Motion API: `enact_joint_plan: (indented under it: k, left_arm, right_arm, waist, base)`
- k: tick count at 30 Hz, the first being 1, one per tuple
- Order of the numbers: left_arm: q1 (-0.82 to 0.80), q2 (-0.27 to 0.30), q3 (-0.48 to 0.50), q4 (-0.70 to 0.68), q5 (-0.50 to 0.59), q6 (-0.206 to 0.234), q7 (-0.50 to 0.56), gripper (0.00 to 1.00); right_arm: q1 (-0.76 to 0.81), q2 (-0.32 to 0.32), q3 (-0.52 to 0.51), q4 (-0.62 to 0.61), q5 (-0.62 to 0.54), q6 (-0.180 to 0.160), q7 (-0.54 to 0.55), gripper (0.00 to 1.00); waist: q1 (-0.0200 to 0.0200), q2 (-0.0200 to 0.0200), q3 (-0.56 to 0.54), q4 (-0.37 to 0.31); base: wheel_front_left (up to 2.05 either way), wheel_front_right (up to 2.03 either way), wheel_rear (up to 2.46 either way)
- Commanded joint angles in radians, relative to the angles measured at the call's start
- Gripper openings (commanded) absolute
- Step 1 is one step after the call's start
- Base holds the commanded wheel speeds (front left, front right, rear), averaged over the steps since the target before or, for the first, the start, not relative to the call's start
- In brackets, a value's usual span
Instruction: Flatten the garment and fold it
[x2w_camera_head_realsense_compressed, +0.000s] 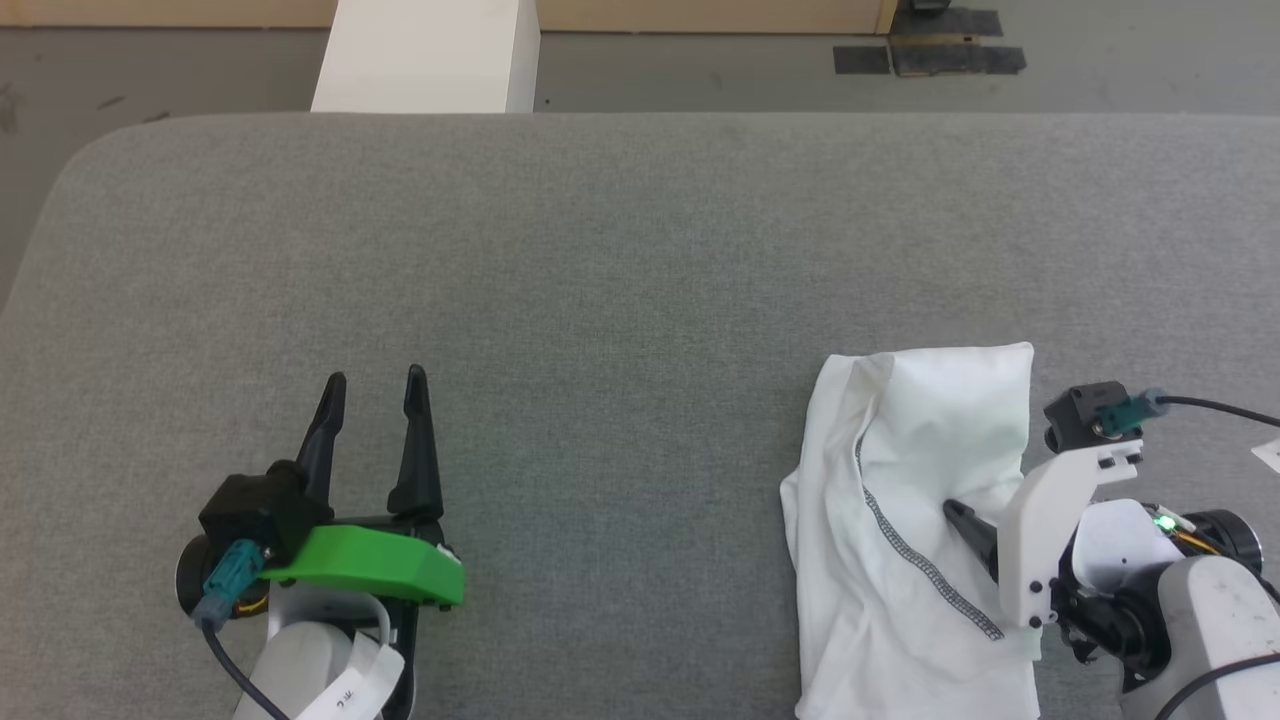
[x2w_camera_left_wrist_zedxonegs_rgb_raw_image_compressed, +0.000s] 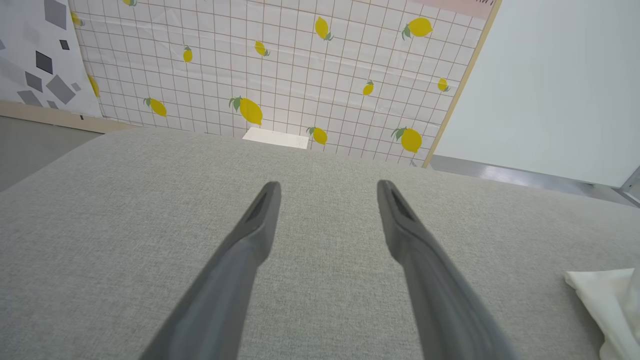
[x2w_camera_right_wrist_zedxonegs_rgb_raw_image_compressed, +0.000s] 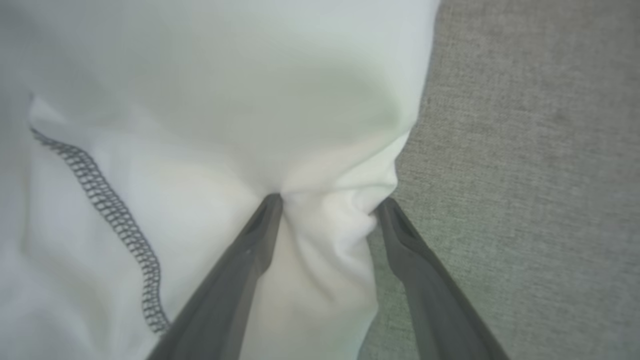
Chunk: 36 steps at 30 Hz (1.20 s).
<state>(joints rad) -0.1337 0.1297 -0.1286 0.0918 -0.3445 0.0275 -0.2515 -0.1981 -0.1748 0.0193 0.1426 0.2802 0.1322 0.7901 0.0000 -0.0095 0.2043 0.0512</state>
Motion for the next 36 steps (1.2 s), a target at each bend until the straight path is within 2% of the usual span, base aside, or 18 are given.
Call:
enact_joint_plan:
  k: [1, 10, 12, 13, 21, 26, 31, 36]
  left_arm:
    - [-0.021, -0.003, -0.001, 0.004, -0.002, 0.001, -0.005, 1.00]
    - [-0.040, -0.015, -0.008, 0.022, 0.001, -0.003, -0.008, 1.00]
    - [-0.041, -0.016, -0.007, 0.026, 0.001, -0.005, -0.009, 1.00]
    - [-0.041, -0.017, -0.007, 0.028, 0.001, -0.005, -0.009, 1.00]
    - [-0.024, -0.013, 0.003, 0.038, -0.001, -0.011, -0.010, 1.00]
    - [-0.006, -0.006, 0.008, 0.022, -0.002, -0.011, -0.010, 1.00]
    - [-0.032, 0.001, 0.006, -0.015, 0.007, -0.004, -0.008, 1.00]
    - [-0.094, 0.014, -0.005, -0.062, 0.029, 0.006, 0.013, 1.00]
  right_arm:
    - [-0.013, 0.006, 0.013, 0.024, -0.015, -0.002, 0.001, 1.00]
    - [-0.018, 0.009, 0.081, 0.119, -0.005, -0.002, 0.073, 1.00]
    - [-0.018, 0.006, 0.090, 0.128, 0.009, -0.002, 0.082, 0.15]
    - [-0.019, 0.003, 0.094, 0.128, 0.016, -0.002, 0.080, 0.00]
    - [-0.053, -0.088, 0.173, 0.090, 0.075, -0.002, 0.058, 0.00]
    - [-0.079, -0.213, 0.258, 0.020, 0.138, -0.002, 0.093, 0.00]
    - [-0.126, -0.350, 0.295, -0.030, 0.185, -0.002, 0.121, 0.00]
    - [-0.192, -0.453, 0.272, 0.000, 0.206, -0.002, 0.090, 0.00]
  waist:
    - [0.0000, 0.0093, 0.016, 0.010]
    - [0.0000, 0.0093, 0.026, 0.023]
    - [0.0000, 0.0093, 0.022, 0.024]
    - [0.0000, 0.0093, 0.020, 0.024]
    - [0.0000, 0.0093, -0.032, -0.006]
    - [0.0000, 0.0093, -0.041, -0.087]
    - [0.0000, 0.0093, 0.030, -0.188]
    - [0.0000, 0.0093, 0.146, -0.251]
  base:
    - [0.00, 0.00, 0.00]
    - [0.00, 0.00, 0.00]
    - [0.00, 0.00, 0.00]
    - [0.00, 0.00, 0.00]
    - [0.00, 0.00, 0.00]
    - [0.00, 0.00, 0.00]
    - [0.00, 0.00, 0.00]
    - [0.00, 0.00, 0.00]
